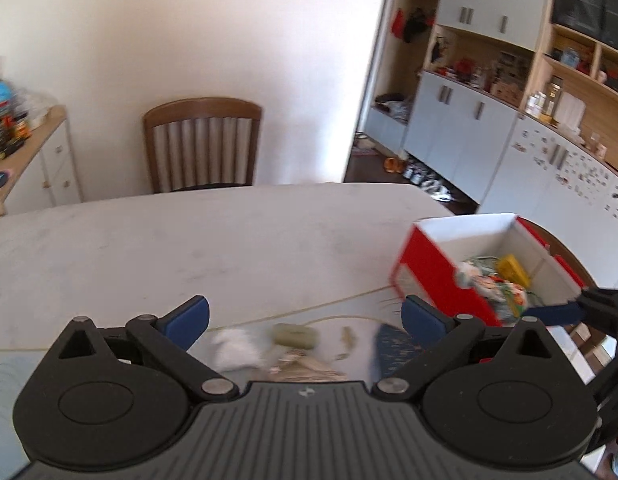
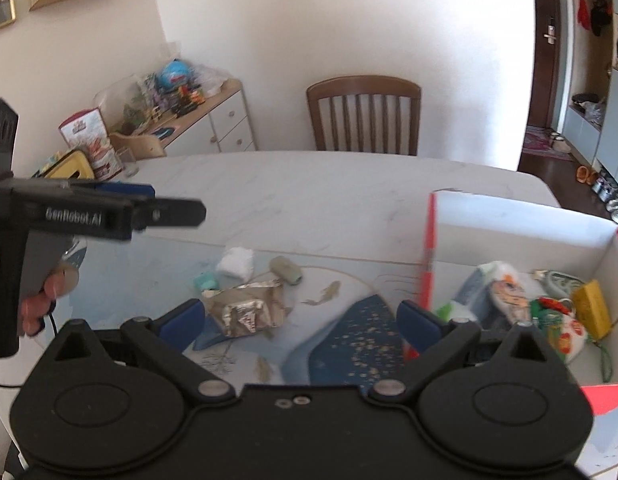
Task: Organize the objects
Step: 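Withdraw both tools from the box back toward the table, then grasp the silver foil packet with the right tool while the left tool grasps the teal ball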
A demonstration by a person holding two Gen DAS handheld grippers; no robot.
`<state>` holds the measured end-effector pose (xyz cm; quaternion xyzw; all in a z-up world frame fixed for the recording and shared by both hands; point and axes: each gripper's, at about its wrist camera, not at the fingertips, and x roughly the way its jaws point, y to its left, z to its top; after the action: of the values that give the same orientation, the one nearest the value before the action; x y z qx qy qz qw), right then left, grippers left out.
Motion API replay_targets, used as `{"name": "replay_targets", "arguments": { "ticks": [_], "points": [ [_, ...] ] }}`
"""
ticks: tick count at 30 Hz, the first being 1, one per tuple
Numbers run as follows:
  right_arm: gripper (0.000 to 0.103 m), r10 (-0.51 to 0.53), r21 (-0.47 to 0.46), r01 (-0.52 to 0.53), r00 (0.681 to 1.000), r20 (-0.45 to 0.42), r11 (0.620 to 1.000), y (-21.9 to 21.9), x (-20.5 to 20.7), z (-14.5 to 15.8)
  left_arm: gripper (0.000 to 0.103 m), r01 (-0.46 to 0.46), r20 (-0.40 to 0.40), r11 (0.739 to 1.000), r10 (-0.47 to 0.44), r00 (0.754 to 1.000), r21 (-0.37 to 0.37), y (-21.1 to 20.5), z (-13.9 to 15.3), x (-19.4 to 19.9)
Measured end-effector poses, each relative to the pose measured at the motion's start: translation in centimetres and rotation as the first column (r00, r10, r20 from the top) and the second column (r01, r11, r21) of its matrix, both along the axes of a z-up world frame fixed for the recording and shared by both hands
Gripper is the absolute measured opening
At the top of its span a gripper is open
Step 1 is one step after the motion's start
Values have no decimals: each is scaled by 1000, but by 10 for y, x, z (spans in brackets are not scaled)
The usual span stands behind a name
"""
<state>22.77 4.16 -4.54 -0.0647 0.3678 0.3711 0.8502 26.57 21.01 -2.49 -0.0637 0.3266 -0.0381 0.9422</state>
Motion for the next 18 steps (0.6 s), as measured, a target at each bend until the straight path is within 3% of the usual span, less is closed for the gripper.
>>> {"name": "replay_targets", "arguments": {
  "ticks": [7, 18],
  "points": [
    [102, 31, -48, -32, 999, -17, 998, 42, -1, -23, 103, -72, -31, 997, 72, 997, 12, 48, -23, 7],
    [102, 122, -141, -123, 992, -19, 982, 97, 4, -57, 103, -89, -121, 996, 91, 988, 28, 86, -72, 32]
  ]
}}
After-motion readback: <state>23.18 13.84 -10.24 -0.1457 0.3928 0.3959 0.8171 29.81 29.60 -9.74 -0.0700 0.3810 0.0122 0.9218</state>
